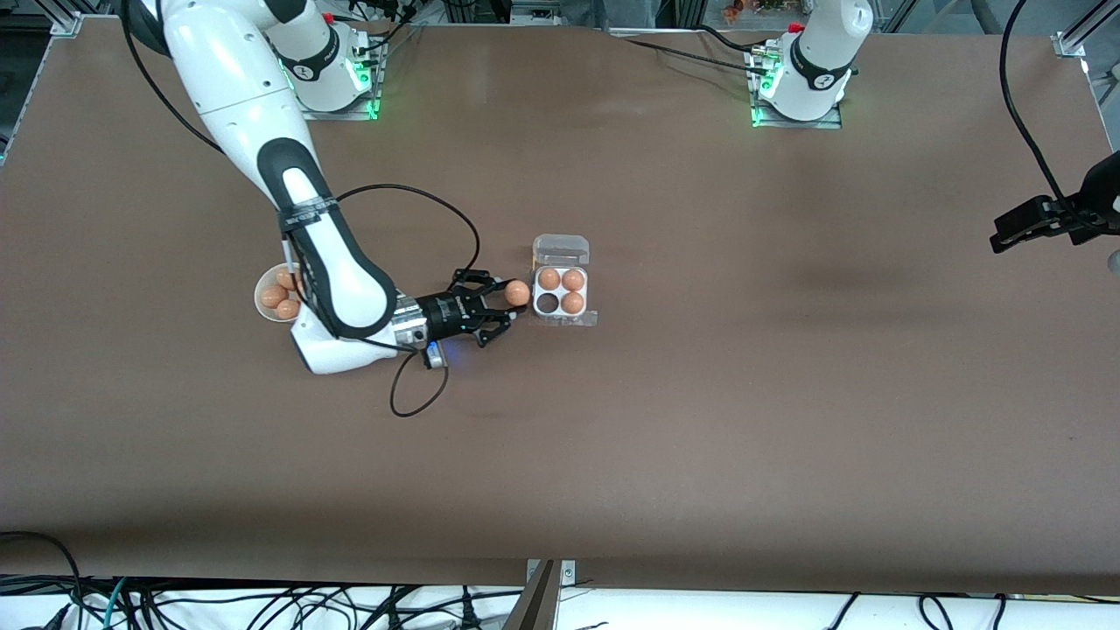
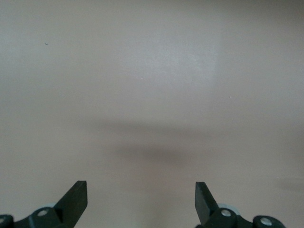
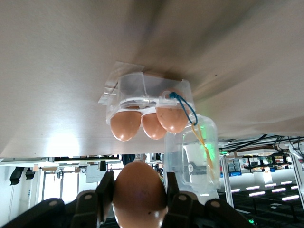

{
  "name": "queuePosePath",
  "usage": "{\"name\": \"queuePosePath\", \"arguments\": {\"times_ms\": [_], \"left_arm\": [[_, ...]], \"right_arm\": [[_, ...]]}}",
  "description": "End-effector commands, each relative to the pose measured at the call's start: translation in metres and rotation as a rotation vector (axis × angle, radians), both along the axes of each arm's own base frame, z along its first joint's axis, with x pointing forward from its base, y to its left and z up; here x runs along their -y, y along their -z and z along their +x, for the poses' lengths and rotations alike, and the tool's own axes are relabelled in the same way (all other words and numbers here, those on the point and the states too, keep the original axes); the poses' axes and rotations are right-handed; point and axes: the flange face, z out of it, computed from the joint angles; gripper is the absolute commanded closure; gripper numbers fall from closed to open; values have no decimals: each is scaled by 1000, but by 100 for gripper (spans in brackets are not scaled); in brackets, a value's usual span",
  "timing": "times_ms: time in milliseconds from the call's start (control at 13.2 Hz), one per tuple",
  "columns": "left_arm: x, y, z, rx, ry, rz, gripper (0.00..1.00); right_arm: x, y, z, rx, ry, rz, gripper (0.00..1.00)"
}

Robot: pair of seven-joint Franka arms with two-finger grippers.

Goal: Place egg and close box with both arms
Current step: 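Lift the egg with the right gripper and carry it to the carton, then lower the egg into the empty carton cup and open the right gripper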

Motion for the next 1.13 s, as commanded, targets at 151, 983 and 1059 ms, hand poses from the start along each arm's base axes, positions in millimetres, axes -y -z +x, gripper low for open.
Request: {"name": "queuePosePath", "arguments": {"times_ms": [151,983,1059], "left_arm": [[-2,-4,0,-4,2,-5,0],[2,-3,1,-5,11,-7,0],[11,4,3,-19,23,-8,0]], "right_arm": [[-29,14,-1,-3,52,-7,65],[-58,41,-19,1,36,-39,64],[-64,42,-23,3,33,-43,64]]}}
